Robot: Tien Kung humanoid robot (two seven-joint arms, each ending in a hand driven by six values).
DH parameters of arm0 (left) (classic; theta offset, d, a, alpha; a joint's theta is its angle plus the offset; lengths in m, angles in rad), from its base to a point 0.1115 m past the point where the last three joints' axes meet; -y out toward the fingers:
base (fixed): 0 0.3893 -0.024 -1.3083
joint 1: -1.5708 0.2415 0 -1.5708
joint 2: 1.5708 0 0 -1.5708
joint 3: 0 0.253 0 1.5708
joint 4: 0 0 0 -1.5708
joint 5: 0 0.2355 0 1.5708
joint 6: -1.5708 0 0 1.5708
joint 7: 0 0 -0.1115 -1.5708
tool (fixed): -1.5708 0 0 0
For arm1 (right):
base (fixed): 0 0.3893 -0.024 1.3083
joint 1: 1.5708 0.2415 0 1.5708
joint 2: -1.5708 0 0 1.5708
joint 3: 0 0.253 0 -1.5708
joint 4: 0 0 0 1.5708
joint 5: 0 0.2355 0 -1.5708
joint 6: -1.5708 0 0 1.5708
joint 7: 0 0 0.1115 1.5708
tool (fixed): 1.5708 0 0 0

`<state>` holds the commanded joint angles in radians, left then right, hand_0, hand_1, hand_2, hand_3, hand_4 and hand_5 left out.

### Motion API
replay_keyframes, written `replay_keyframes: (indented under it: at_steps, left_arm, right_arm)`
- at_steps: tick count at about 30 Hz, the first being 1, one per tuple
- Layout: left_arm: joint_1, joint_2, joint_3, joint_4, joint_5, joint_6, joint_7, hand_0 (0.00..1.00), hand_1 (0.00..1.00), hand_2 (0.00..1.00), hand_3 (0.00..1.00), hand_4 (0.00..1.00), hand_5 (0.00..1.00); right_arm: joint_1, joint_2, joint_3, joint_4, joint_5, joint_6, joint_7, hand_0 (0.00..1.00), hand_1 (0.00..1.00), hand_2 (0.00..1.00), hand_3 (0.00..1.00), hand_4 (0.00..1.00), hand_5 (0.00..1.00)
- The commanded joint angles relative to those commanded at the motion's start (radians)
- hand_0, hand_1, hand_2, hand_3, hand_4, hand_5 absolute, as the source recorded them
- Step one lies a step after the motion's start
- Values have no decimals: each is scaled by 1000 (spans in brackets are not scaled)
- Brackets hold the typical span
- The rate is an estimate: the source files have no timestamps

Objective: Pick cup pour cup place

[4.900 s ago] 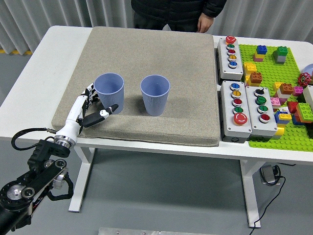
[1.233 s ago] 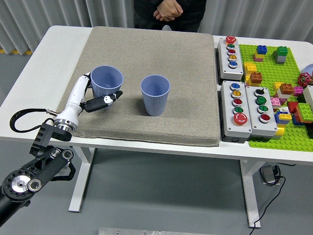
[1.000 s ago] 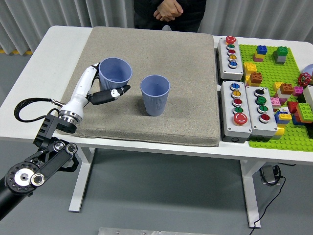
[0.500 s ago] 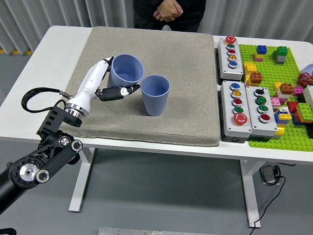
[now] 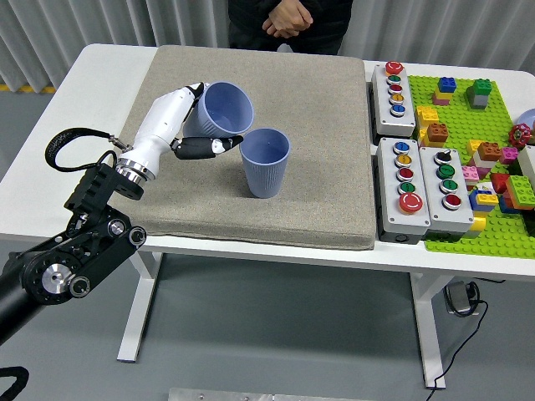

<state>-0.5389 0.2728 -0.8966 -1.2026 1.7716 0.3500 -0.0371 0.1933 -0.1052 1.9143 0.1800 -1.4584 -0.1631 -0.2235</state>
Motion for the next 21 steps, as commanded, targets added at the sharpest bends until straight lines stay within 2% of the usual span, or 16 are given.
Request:
replay_keyframes:
  at_steps: [11, 21]
  left_arm:
    - [-30, 7, 18, -2, 99, -3, 31, 581, 527, 528, 553, 817, 234]
    - [-59, 11, 43, -7, 245, -3, 69, 579, 531, 528, 555, 823, 246]
  right_arm:
    - [1, 0, 1, 0, 0, 0, 0, 694, 615, 589, 590, 2, 245]
    - [5, -2, -1, 0, 3, -1, 1, 694, 615, 590, 590, 2, 241]
